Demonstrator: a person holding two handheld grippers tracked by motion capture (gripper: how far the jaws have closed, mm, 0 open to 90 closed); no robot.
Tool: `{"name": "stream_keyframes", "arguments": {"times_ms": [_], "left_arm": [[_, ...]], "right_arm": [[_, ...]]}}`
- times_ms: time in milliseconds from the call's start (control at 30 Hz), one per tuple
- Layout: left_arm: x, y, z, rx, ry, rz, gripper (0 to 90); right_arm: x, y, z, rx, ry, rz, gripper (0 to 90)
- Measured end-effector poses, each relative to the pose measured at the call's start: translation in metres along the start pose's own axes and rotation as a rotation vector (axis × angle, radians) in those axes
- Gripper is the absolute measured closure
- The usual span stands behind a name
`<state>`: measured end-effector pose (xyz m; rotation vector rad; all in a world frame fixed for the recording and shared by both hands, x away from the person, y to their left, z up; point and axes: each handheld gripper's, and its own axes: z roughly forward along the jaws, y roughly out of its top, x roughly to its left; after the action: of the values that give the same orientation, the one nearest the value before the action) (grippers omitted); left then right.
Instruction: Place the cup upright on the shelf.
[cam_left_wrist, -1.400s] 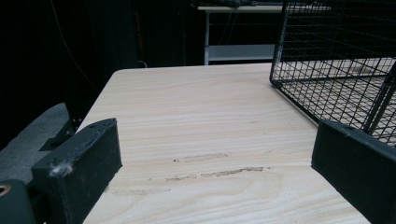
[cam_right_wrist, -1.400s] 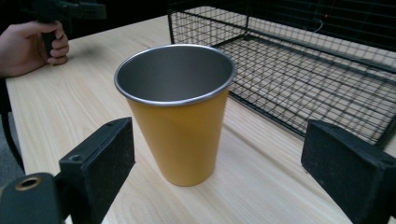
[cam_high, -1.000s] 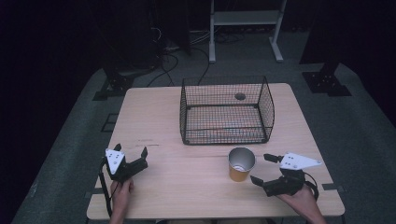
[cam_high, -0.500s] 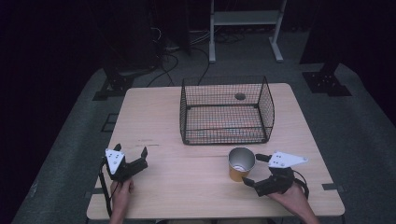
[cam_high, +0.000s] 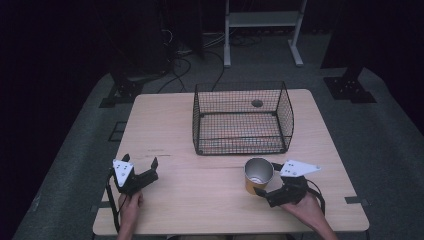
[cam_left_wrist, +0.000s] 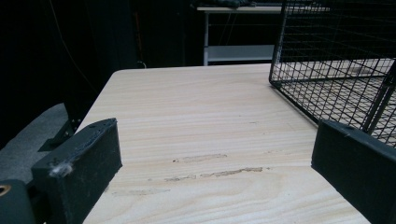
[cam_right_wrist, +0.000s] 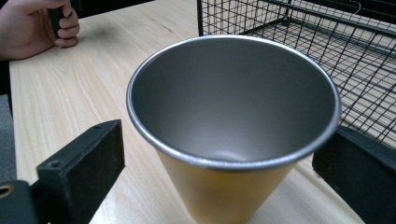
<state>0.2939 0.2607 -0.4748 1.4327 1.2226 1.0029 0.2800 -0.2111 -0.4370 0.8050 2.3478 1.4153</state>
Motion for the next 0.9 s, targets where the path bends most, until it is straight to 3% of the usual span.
{"name": "stream_keyframes", "arguments": {"times_ms": [900], "left_arm": [[0.000,0.000,0.000,0.000,-0.001,-0.002,0.8]], "right_arm": [[0.002,0.009,0.015,0.006,-0.007,-0.019,2.6]]}}
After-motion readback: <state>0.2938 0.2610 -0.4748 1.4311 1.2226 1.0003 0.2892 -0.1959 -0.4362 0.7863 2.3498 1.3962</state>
